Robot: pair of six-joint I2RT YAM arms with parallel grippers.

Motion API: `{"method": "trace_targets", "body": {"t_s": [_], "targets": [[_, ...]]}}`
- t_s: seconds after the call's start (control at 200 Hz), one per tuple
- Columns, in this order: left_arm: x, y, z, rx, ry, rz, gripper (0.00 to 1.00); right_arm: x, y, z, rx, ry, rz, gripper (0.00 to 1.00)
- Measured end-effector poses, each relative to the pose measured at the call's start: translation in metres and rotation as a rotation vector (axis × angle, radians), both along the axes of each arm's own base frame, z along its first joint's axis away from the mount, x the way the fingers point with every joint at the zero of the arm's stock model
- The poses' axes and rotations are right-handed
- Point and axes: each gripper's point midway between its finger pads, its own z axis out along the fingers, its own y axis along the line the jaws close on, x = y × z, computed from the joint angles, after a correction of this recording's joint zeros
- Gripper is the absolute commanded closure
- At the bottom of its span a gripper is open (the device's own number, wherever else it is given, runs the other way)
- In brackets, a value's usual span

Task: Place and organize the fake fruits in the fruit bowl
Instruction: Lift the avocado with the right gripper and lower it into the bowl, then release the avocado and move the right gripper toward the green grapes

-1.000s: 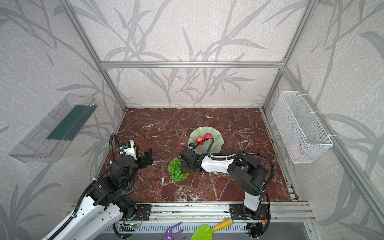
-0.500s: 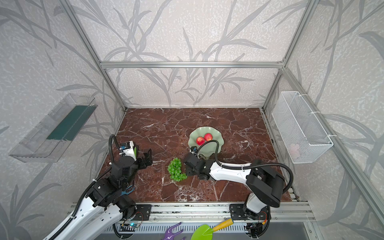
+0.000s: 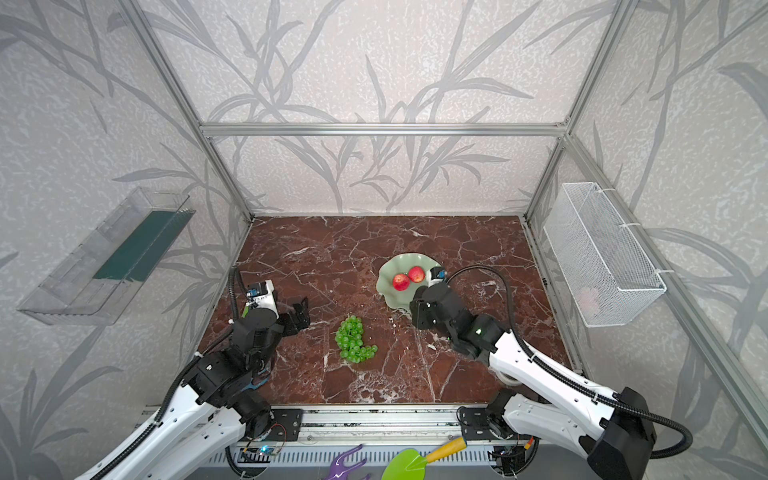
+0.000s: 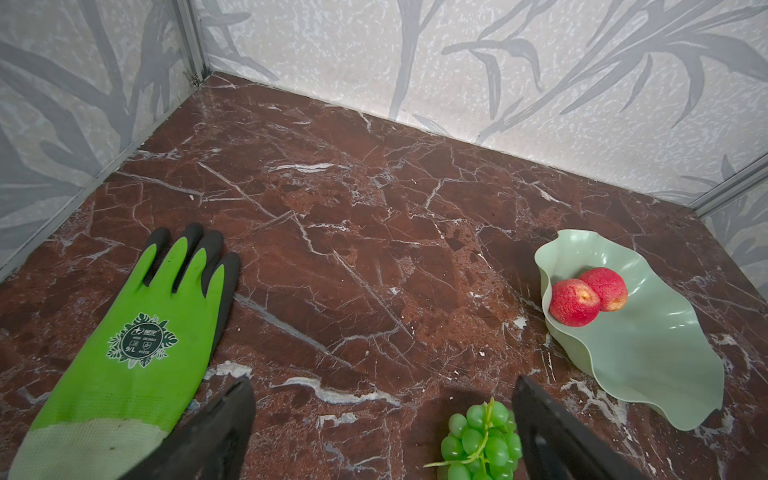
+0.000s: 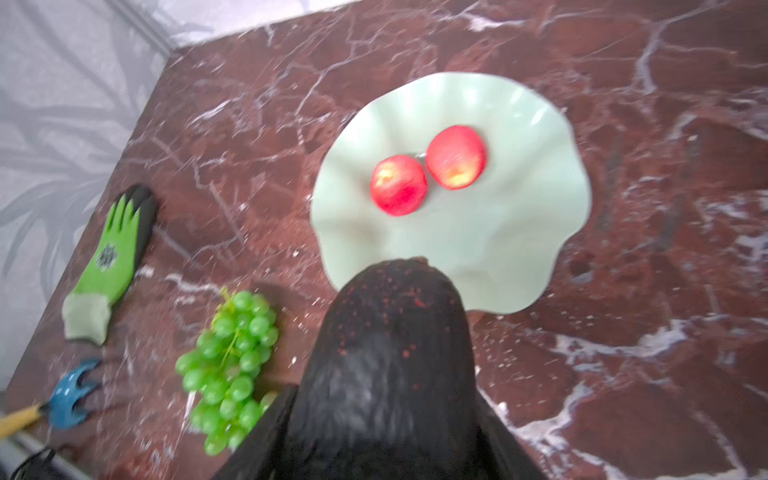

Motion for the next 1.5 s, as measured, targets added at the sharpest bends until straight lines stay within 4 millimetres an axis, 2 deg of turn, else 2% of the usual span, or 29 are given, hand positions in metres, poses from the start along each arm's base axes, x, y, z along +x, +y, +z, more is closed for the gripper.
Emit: {"method": "trace_targets", "body": {"t_s": [0.11, 0.275, 0.465, 0.73, 0.97, 1.175, 1.39, 1.5], "targets": [[0.0, -0.002, -0.001, -0.018, 0.004, -0.001, 0.04, 0.023, -0.004, -0.013, -0.021, 0.05, -0.01, 0.48], [-0.002, 0.0, 0.002, -0.042, -0.005, 0.008, 0.04, 0.053, 0.009, -0.037, -0.046, 0.104, 0.026, 0.48], [-0.006, 0.003, 0.006, -0.063, -0.019, 0.018, 0.04, 0.074, 0.02, -0.064, -0.05, 0.148, 0.044, 0.48], [-0.007, 0.006, 0.004, -0.055, -0.01, 0.034, 0.04, 0.09, 0.017, -0.097, -0.051, 0.209, 0.025, 0.47], [-0.007, 0.007, 0.003, -0.053, -0.01, 0.037, 0.04, 0.106, 0.024, -0.112, -0.046, 0.237, 0.025, 0.42], [-0.007, 0.008, 0.003, -0.047, -0.006, 0.038, 0.04, 0.115, 0.031, -0.128, -0.043, 0.278, 0.033, 0.29], [-0.008, 0.01, 0.003, -0.034, -0.007, 0.041, 0.04, 0.118, 0.03, -0.133, -0.025, 0.303, 0.024, 0.2], [-0.008, 0.012, 0.004, -0.025, -0.013, 0.046, 0.04, 0.118, 0.029, -0.125, -0.02, 0.291, 0.022, 0.18]]}}
